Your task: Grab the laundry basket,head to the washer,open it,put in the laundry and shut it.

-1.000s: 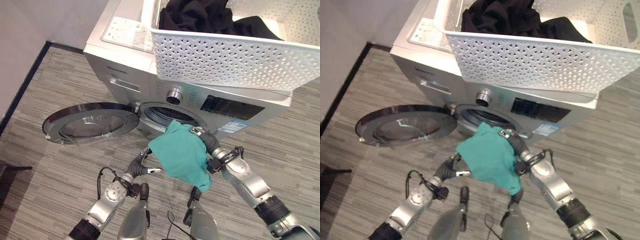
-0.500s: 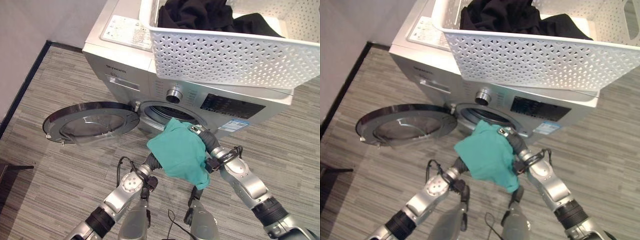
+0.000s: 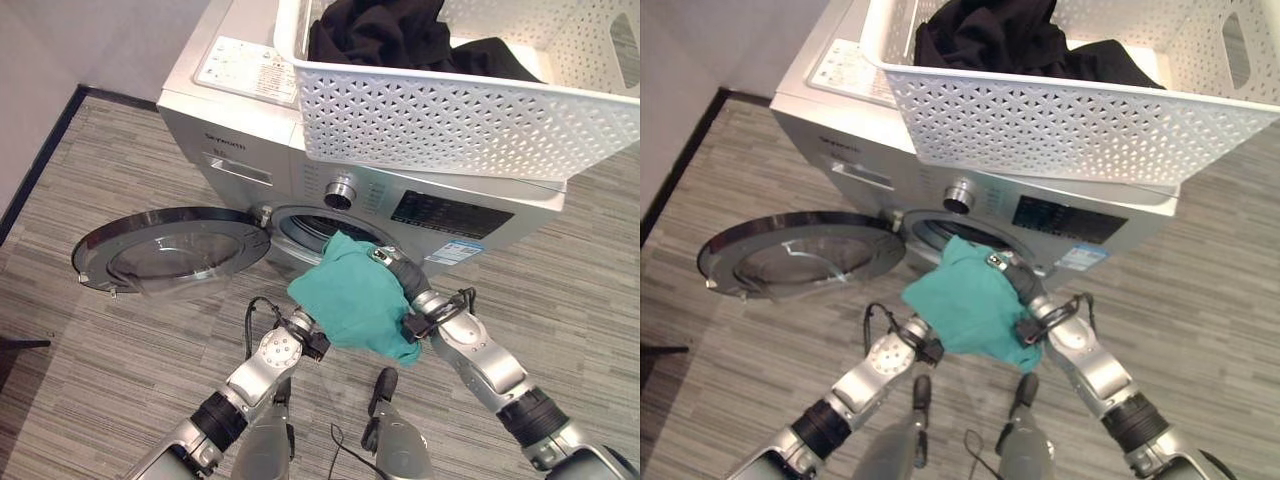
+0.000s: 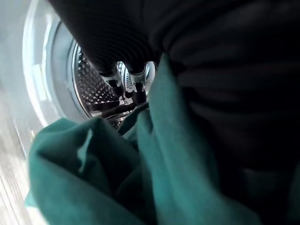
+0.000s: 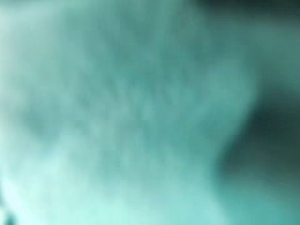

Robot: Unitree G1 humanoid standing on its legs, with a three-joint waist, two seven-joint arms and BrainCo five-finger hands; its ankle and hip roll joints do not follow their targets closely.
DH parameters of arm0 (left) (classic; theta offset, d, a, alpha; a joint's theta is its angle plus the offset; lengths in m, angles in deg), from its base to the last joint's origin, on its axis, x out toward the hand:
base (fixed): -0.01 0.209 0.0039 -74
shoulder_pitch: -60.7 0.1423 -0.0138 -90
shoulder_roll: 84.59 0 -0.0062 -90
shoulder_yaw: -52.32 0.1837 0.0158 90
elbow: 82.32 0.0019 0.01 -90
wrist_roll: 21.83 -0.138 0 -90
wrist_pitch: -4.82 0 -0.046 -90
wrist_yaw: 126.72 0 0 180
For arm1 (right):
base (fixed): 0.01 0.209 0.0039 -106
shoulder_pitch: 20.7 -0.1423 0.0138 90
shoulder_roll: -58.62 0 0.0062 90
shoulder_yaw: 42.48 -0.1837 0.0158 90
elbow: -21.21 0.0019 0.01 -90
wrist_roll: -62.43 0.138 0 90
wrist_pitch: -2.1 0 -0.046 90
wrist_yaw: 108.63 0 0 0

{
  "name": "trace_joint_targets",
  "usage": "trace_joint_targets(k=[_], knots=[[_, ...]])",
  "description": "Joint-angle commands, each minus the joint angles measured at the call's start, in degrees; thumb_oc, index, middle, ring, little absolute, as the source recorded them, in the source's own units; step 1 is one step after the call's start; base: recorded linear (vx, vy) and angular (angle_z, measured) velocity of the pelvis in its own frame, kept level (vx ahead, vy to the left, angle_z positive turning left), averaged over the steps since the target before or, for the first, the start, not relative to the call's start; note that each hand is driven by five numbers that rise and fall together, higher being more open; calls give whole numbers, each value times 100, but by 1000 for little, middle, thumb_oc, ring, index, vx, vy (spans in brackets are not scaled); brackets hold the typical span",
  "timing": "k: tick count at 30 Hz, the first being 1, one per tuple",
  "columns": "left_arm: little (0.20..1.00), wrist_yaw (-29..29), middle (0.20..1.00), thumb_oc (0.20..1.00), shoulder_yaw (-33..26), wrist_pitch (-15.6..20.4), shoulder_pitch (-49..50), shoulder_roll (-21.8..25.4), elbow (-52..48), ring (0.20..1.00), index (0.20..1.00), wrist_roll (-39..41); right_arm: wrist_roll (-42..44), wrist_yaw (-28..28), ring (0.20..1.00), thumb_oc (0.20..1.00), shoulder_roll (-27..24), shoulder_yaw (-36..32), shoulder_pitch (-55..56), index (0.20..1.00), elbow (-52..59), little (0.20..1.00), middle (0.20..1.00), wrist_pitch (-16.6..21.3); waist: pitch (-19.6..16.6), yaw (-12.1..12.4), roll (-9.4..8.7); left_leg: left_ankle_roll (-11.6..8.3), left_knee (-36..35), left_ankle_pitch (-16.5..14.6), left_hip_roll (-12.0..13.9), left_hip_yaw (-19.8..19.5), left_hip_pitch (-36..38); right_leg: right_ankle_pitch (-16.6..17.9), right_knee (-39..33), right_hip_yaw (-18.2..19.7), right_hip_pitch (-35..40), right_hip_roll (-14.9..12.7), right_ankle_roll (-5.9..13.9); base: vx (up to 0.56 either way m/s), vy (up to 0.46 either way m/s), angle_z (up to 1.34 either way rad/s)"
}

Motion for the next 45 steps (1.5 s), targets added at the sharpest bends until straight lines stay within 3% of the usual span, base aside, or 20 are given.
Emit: trace_joint_targets(k=[1,3,5,6,7,8,16,17,18,19,29,32,34,37,45], knots=[[1000,-124,1000,1000,150,520,-431,-313,172,1000,1000,-416,180,105,200,200,237,384,-212,200,374,200,200,509,-269,40,-334,-85,-171,-471,507,500,431,26,303,771,-676,-441,212,0,0,0],[1000,-156,1000,1000,173,528,-499,-359,210,1000,1000,-398,182,98,200,200,228,396,-214,200,384,200,200,523,-260,28,-340,-88,-175,-470,512,508,433,23,312,780,-690,-435,213,0,0,0],[727,-150,727,727,199,555,-553,-440,259,727,727,-203,184,70,200,200,241,391,-224,200,346,200,200,523,-252,14,-338,-92,-169,-466,516,518,426,25,310,784,-689,-438,212,0,0,0],[630,-149,630,630,199,556,-554,-440,261,630,630,-201,184,70,200,200,240,391,-224,200,346,200,200,524,-252,15,-337,-92,-169,-466,516,518,426,25,310,783,-688,-437,212,0,0,0],[630,-149,630,630,199,556,-555,-440,261,630,630,-201,184,70,200,200,240,390,-224,200,346,200,200,524,-251,15,-337,-92,-169,-466,516,518,426,25,310,783,-688,-437,212,0,0,0],[200,-126,200,200,245,555,-543,-492,262,200,200,41,211,60,200,200,282,405,-211,200,327,200,200,529,-257,-1,-327,-94,-161,-466,514,521,429,18,308,774,-674,-435,208,0,0,0],[200,-134,200,200,260,594,-471,-486,187,200,200,242,258,42,200,200,351,429,-136,200,285,200,200,523,-247,-12,-322,-106,-157,-461,520,530,411,24,303,763,-668,-438,210,0,0,0],[200,-163,200,200,242,624,-455,-465,184,200,200,226,291,25,247,247,362,422,-100,247,233,247,247,527,-245,-17,-324,-108,-146,-465,521,538,412,26,303,761,-666,-439,211,0,0,0],[200,-185,200,200,233,630,-448,-456,194,200,200,207,297,7,495,495,363,400,-81,495,211,495,495,542,-241,-19,-332,-110,-143,-469,521,540,410,29,301,761,-665,-440,214,0,0,0],[200,-224,200,200,214,656,-438,-444,201,200,200,208,317,-8,1000,1000,370,374,-41,1000,215,1000,1000,567,-241,-23,-337,-110,-147,-471,518,543,412,34,301,767,-671,-439,216,0,0,0],[200,-288,200,200,16,774,-234,-438,305,200,200,474,303,75,1000,1000,264,314,149,1000,132,1000,1000,643,-233,-59,-382,-98,-173,-479,519,631,467,50,306,820,-716,-411,220,0,0,0],[200,-235,200,200,-93,807,-122,-431,322,200,200,562,706,380,1000,1000,168,-32,428,1000,219,1000,1000,810,-222,-108,-399,-101,-177,-476,520,644,470,54,310,824,-736,-405,229,0,0,0],[200,-68,200,200,-198,797,87,-444,394,200,200,556,1661,914,1000,1000,443,-584,980,1000,186,1000,1000,963,-200,-137,-383,-109,-182,-498,541,654,495,36,324,840,-740,-381,242,0,0,0],[200,177,200,200,-262,807,305,-393,450,200,200,603,2100,1232,1000,1000,541,-736,1431,1000,277,1000,1000,960,-221,-183,-418,-108,-169,-489,516,671,456,52,323,843,-779,-400,256,6,10,-4],[200,371,200,200,-334,825,549,-414,700,200,200,883,2325,1440,1000,1000,614,-602,1815,1000,-451,1000,1000,727,-251,-233,-436,-137,-141,-500,528,734,475,75,294,843,-767,-393,266,13,10,-4]])
